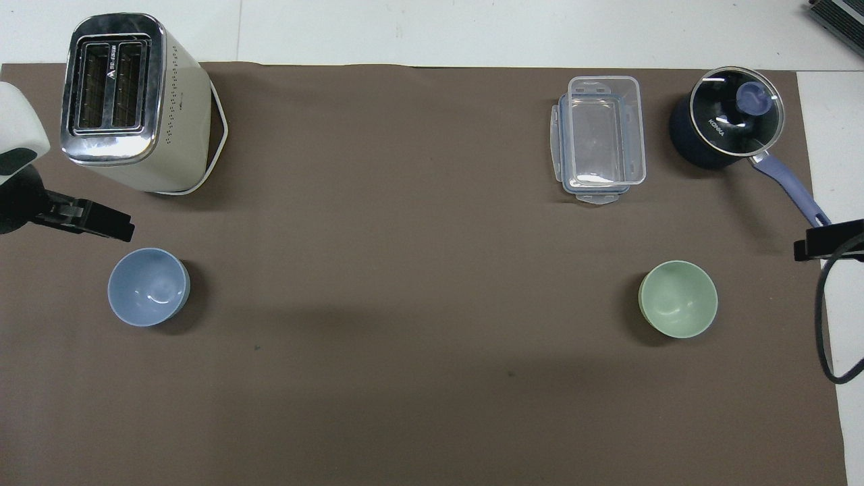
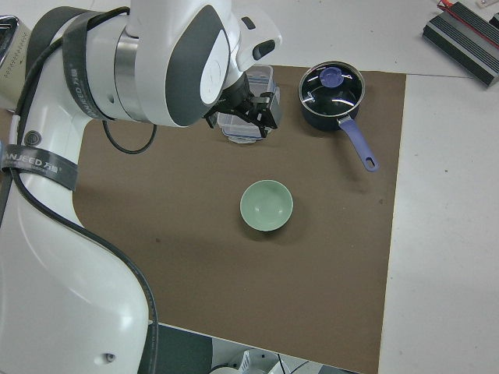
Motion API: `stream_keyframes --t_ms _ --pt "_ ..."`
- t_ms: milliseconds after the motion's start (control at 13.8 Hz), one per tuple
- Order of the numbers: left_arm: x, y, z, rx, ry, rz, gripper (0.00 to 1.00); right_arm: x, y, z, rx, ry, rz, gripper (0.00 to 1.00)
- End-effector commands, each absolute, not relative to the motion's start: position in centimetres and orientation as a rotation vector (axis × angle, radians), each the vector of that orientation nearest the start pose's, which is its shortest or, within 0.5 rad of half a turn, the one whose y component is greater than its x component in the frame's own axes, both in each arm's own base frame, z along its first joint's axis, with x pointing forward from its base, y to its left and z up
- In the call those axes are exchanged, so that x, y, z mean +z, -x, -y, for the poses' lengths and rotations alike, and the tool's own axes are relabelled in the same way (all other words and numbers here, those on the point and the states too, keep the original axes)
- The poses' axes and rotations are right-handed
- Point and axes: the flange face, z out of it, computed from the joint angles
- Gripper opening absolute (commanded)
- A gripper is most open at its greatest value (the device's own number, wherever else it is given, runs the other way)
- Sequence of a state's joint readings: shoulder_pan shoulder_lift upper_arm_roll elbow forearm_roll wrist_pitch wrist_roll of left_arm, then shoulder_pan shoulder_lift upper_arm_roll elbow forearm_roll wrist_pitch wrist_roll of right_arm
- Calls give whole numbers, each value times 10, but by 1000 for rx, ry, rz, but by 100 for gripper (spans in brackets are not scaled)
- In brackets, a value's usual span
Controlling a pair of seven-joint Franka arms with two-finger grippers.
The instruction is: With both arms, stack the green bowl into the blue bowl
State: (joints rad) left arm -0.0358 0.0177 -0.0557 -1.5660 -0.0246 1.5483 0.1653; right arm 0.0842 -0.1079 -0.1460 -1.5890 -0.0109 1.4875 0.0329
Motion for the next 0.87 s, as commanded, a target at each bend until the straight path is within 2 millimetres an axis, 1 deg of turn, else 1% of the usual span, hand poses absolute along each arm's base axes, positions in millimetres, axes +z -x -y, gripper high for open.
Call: stream_keyframes --t_ms 0,291,800 --pt "624 -551 53 62 3133 -385 100 666 -504 41 -18 3133 -130 100" --pt "623 -551 49 67 3135 -373 100 665 -504 41 -18 3133 -130 100" --pt "624 -552 48 50 3134 -377 100 666 -504 42 -18 3133 -132 100"
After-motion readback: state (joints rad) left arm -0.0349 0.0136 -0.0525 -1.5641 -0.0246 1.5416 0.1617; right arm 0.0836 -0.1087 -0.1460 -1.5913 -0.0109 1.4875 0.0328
